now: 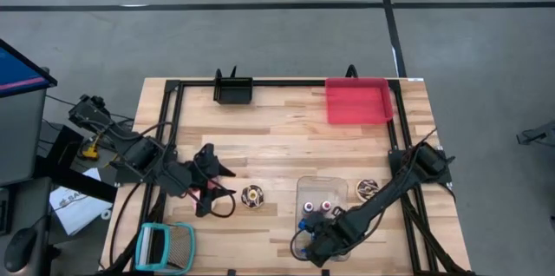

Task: Pick & Place Food Item
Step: Put the blue food coloring bottle into the transparent bin, then put the popcorn bag into the red transparent bin

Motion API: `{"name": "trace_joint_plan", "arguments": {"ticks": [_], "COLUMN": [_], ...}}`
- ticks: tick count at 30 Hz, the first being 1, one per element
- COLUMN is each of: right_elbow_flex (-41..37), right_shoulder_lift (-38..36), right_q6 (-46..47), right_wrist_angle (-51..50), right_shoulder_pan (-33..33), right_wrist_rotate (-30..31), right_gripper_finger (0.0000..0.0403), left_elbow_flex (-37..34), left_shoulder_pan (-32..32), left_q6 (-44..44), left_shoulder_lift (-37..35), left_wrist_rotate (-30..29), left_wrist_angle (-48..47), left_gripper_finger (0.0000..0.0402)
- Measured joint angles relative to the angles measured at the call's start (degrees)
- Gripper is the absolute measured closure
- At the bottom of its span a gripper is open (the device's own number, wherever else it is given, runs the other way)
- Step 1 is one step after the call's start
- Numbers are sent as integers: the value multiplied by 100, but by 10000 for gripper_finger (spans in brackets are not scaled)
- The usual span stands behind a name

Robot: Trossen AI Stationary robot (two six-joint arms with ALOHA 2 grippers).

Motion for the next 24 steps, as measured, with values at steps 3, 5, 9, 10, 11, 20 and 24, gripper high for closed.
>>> {"name": "trace_joint_plan", "arguments": {"ticks": [3, 5, 9, 10, 11, 20, 24], "right_elbow_flex": [4, 4, 4, 4, 4, 4, 4], "right_shoulder_lift": [-15, -30, -48, -48, -48, -48, -50], "right_q6": [-38, -120, -238, -243, -248, -73, 86], "right_wrist_angle": [11, -15, 51, 82, 120, 163, 267], "right_shoulder_pan": [2, 2, 2, 2, 6, 127, 229], "right_wrist_rotate": [33, 35, 20, 20, 18, 13, 12], "right_gripper_finger": [283, 276, 264, 262, 260, 247, 246], "left_elbow_flex": [0, 0, 0, 0, 0, 0, 0], "left_shoulder_pan": [-60, -79, -79, -79, -79, -77, -76], "left_q6": [-18, -19, -20, -19, -20, -21, -21], "left_shoulder_lift": [0, 0, 0, 0, 0, 0, 0], "left_wrist_rotate": [3, 3, 3, 3, 3, 1, 1], "left_wrist_angle": [-2, -5, -5, -5, -7, -7, -7], "left_gripper_finger": [183, 183, 183, 183, 183, 183, 183]}}
